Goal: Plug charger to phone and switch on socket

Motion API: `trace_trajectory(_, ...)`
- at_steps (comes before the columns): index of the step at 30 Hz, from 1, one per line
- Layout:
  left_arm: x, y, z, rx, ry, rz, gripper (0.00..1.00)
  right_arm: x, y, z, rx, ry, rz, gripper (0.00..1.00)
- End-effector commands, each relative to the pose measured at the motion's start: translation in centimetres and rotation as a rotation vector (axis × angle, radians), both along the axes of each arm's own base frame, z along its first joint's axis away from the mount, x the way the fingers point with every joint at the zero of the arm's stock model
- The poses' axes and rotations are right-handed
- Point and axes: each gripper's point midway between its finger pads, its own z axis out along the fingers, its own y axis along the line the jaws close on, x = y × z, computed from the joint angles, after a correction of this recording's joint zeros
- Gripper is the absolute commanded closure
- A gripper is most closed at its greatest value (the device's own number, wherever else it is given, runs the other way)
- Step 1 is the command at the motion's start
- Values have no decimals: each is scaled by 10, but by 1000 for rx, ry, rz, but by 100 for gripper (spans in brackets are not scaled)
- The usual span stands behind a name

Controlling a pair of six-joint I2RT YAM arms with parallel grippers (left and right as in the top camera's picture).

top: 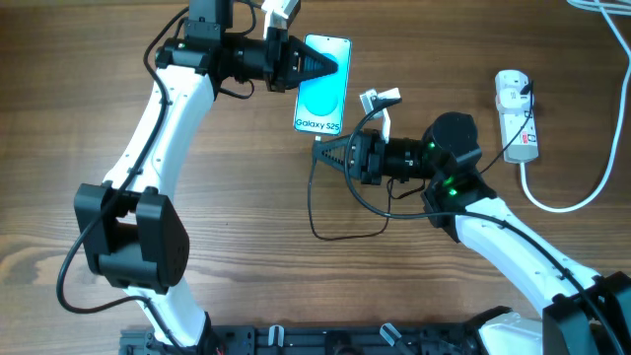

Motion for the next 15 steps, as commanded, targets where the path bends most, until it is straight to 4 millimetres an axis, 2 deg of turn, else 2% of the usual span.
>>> trace_trajectory(1,-6,-1,17,-20,-67,-16,96,-2,-1,-3,-4,-2,18,95)
trace_trajectory(15,-5,-1,16,-17,-88,-13,96,-5,-1,-3,0,12,38,95)
